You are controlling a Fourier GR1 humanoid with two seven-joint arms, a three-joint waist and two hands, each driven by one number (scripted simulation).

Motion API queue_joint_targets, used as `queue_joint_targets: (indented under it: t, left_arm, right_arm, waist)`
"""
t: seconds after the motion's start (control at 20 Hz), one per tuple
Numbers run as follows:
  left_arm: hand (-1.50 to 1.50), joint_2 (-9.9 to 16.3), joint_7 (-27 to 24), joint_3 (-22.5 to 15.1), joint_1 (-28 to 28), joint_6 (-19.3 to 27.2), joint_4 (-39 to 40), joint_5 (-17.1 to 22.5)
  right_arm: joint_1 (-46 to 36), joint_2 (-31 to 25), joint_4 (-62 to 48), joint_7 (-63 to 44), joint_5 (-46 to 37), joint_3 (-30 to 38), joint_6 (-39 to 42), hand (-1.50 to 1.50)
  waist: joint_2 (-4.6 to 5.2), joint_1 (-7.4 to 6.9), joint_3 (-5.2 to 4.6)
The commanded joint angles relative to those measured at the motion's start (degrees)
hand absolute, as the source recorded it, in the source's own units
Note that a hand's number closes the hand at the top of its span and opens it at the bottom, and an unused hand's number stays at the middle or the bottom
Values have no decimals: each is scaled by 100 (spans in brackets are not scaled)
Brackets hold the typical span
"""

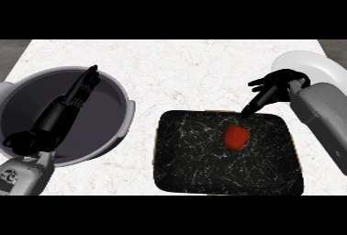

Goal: Pick the bell pepper from the tray and place it in the plate

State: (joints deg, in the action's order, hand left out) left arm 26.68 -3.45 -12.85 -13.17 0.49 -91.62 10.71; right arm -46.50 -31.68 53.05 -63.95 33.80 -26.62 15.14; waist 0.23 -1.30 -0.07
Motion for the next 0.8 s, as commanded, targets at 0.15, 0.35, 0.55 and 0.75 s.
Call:
queue_joint_targets:
  t: [0.15, 0.35, 0.55, 0.75]
  left_arm:
    - [0, -20, -80, 45, 197, -120, -86, -18]
    - [0, 23, 200, 239, -76, -109, -81, -3]
    - [0, -289, 211, 4, 8, 34, -142, -276]
    - [0, -85, -114, 229, 368, -224, -162, -208]
  right_arm:
    - [-494, -316, -842, -1083, 416, -99, 1029, -150]
    - [-349, -418, -992, -909, 446, -261, 1124, -150]
    - [-356, -111, -1241, -629, 536, -217, 1106, -150]
    - [-256, -39, -1361, -485, 544, -339, 1266, -150]
  waist:
    - [6, -23, 3]
    - [-10, 61, 6]
    - [-17, 74, 7]
    - [-20, 56, 4]
